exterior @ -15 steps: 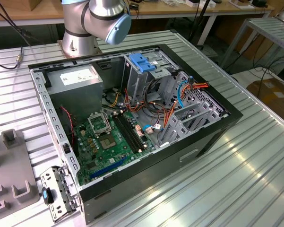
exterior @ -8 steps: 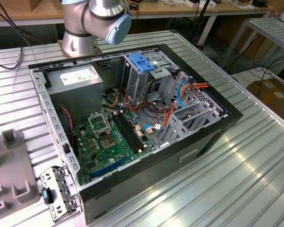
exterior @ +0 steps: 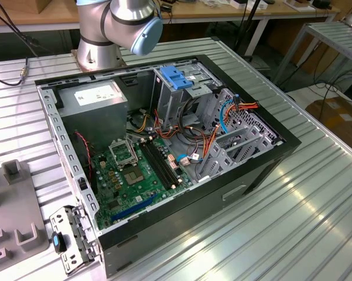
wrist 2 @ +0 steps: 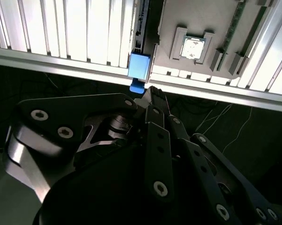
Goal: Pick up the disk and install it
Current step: 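Pick up the disk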
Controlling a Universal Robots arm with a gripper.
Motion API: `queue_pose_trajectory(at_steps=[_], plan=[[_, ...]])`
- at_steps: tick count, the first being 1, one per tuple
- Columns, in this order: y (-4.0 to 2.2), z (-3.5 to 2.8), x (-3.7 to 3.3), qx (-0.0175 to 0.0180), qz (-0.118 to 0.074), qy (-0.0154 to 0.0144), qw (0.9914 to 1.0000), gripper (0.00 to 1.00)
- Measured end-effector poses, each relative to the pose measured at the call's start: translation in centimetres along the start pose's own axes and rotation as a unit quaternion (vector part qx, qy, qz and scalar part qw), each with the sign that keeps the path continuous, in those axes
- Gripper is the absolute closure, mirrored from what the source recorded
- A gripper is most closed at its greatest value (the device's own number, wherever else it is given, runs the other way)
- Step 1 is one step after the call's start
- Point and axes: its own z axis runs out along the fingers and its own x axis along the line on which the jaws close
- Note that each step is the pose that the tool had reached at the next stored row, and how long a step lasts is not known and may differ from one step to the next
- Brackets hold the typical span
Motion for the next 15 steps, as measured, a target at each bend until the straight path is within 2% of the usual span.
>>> queue_pose_trajectory(at_steps=[12,15], plan=[[0.0,0.01,0.0,0.0,-0.002,0.0,1.0,0.89],[0.0,0.0,0.0,-0.0004,-0.019,0.0008,0.99981,0.89]])
